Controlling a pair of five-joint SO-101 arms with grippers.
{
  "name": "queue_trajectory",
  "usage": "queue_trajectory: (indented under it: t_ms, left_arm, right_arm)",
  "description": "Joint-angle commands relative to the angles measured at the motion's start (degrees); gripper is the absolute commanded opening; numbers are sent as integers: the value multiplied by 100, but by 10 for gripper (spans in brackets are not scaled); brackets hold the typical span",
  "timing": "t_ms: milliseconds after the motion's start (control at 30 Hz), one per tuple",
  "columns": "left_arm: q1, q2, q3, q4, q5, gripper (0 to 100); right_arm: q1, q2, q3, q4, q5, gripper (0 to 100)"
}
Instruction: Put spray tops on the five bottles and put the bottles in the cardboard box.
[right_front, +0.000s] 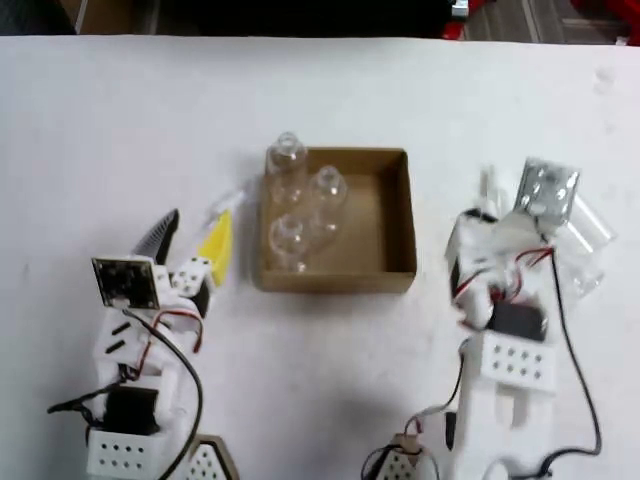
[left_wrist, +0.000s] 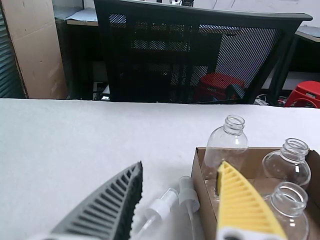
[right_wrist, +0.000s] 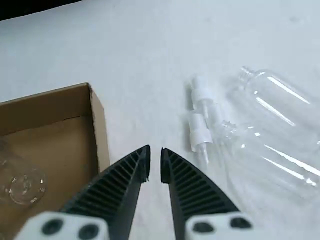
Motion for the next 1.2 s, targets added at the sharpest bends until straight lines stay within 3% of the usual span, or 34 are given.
queue_trajectory:
  t_ms: [0,267,500,700,900,1033,1167]
  left_arm:
    - [31,-66,-62,-141,-79,221]
    - [40,-66,-62,-141,-79,221]
    - [57,-66,-53,-141,-79,221]
    - [66,-66,-35,-141,-79,221]
    - [75,-66,-35,-132,-79,221]
    - [75,-66,-35,-132,-79,221]
    - [75,-66,-35,-141,-79,221]
  right_arm:
    - [488,1332,-1776,673,114,61]
    - [1262,4549,-5758,2765,2119,81]
    - [1402,6949,-9011,4435,3587,81]
    - [1508,8919,-11209,4602,4598,84]
    - [1508,10677,-13248,4444,5407,196]
    - [1464,11530,-14163,4567,6171,200]
    - [1358,12031,-14743,4743,6242,202]
